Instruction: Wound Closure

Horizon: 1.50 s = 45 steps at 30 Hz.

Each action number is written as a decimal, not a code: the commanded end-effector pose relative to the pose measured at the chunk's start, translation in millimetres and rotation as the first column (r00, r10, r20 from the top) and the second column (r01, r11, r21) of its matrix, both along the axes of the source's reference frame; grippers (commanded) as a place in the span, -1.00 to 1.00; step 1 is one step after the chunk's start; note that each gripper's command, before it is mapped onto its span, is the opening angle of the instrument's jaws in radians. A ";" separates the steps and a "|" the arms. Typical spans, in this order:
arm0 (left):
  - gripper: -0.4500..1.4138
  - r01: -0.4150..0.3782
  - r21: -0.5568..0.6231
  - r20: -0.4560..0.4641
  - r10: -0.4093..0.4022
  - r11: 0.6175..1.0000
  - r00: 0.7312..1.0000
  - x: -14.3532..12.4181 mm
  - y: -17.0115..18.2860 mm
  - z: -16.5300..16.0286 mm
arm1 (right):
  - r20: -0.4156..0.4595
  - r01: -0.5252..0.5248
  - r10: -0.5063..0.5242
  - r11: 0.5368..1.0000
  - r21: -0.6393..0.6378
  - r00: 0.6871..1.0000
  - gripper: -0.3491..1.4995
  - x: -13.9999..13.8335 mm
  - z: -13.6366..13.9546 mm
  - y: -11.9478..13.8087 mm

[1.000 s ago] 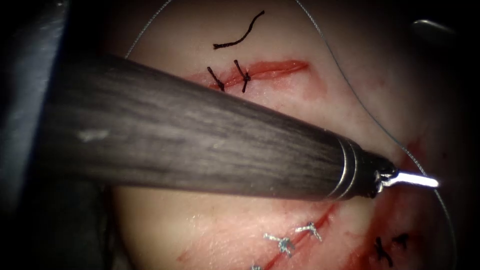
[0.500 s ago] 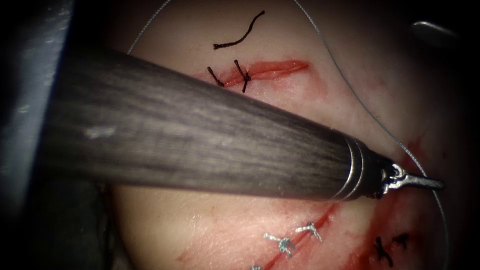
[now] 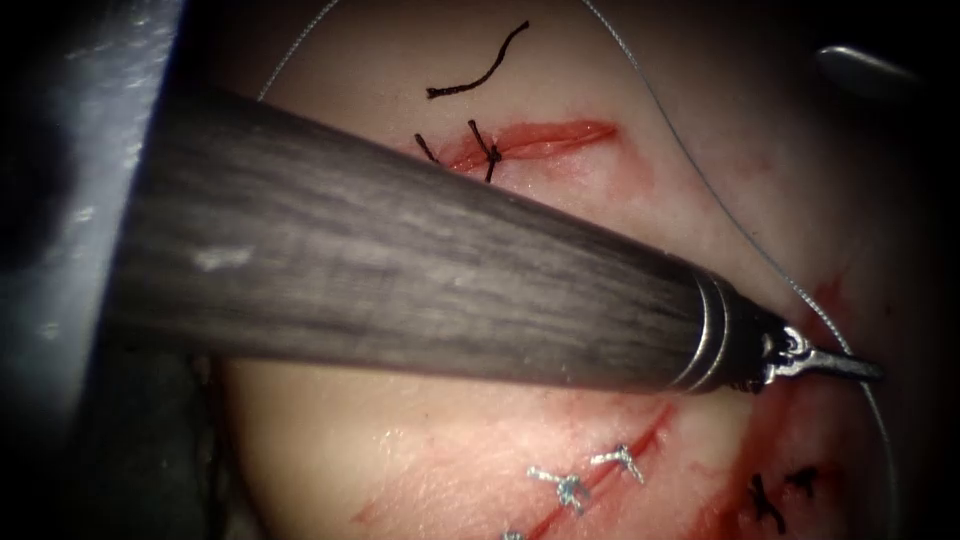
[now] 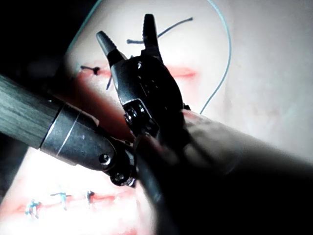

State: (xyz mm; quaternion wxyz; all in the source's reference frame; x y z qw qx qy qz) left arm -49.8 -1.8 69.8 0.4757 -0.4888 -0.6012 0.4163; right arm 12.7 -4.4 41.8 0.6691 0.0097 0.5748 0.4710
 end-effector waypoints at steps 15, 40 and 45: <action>-1.00 0.215 -0.384 -0.217 -0.314 0.898 0.925 26.8 17.0 -5.3 | -0.083 0.013 0.000 0.987 0.161 0.997 0.66 1.4 3.1 -3.9; -1.00 0.369 -0.411 -0.139 -0.458 0.833 0.878 32.2 20.8 -6.6 | -0.217 0.361 -0.289 0.747 0.558 0.933 0.73 8.8 7.7 -19.5; -1.00 0.367 -0.417 -0.133 -0.455 0.832 0.881 31.6 20.5 -6.7 | -0.220 0.355 -0.278 0.740 0.572 0.935 0.67 9.1 7.6 -19.4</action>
